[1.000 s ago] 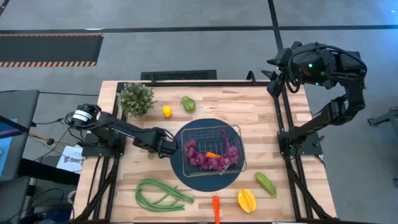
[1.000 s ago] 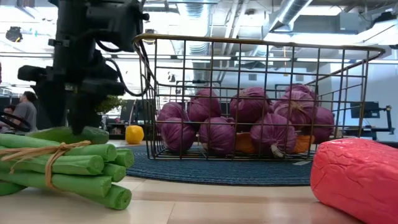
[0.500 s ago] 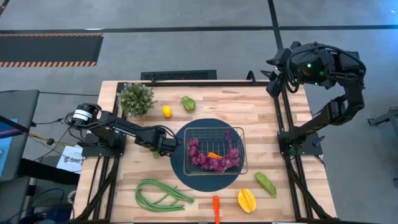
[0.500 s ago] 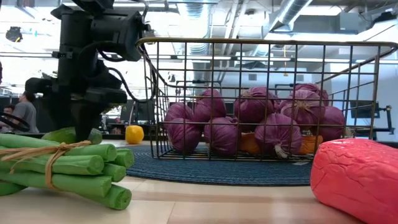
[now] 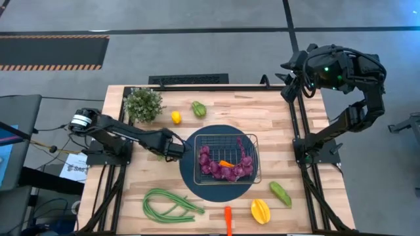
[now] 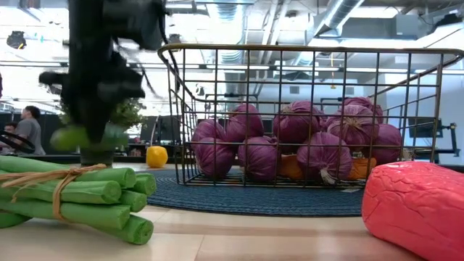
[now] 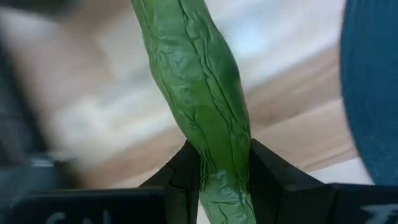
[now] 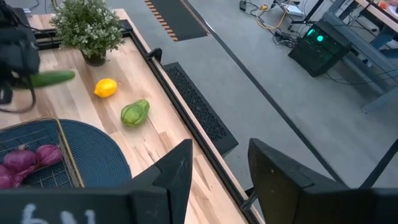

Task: Build produce basket
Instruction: Put the top green cucumber into the gold wire basket

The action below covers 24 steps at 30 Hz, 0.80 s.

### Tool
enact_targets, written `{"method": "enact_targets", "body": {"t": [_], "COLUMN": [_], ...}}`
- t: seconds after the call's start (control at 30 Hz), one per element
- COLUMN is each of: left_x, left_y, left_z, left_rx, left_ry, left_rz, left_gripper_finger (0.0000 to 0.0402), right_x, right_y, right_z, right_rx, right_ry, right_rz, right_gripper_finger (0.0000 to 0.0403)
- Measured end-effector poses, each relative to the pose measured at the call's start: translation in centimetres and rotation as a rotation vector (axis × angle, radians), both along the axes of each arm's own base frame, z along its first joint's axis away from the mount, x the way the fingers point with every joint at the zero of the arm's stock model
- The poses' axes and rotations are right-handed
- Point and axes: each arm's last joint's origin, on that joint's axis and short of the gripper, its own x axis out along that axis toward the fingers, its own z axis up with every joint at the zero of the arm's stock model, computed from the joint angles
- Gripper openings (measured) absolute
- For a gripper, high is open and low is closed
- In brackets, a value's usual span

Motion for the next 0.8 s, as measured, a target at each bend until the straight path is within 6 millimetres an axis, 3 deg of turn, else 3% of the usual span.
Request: {"method": "enact_targets", "body": {"t": [0.1, 0.27, 0.43, 0.57, 0.67, 0.8], "left_x": [-0.6, -0.7, 0.5, 3.0, 5.3, 8.7], "left_y": [0.2, -0.2, -1.0, -1.9, -2.2, -2.8], "left_z": [4.3, 11.5, 16.3, 18.1, 18.1, 16.7], "left_rx": [0.077, 0.189, 0.231, 0.288, 0.299, 0.238], "left_ry": [-0.049, -0.292, -0.49, -0.628, -0.653, -0.639], "left_rz": [-0.027, -0.207, -0.457, -0.664, -0.779, -0.918], "left_gripper_finger": [0.0072, 0.0072, 0.0072, 0.0072, 0.0072, 0.0072], "right_x": [0.0, 0.0, -0.1, -0.1, 0.0, 0.4], "right_y": [0.0, 0.0, -0.3, -0.5, -0.6, -0.7], "right_z": [0.0, 0.0, 0.0, 0.0, -0.1, -0.2], "right_rx": [0.003, 0.008, 0.021, 0.04, 0.063, 0.074], "right_ry": [-0.003, -0.009, -0.022, -0.042, -0.061, -0.061], "right_rz": [-0.003, -0.008, -0.036, -0.067, -0.092, -0.101], "right_gripper_finger": [0.0163, 0.0129, 0.0056, 0.0009, 0.0017, 0.0007]}}
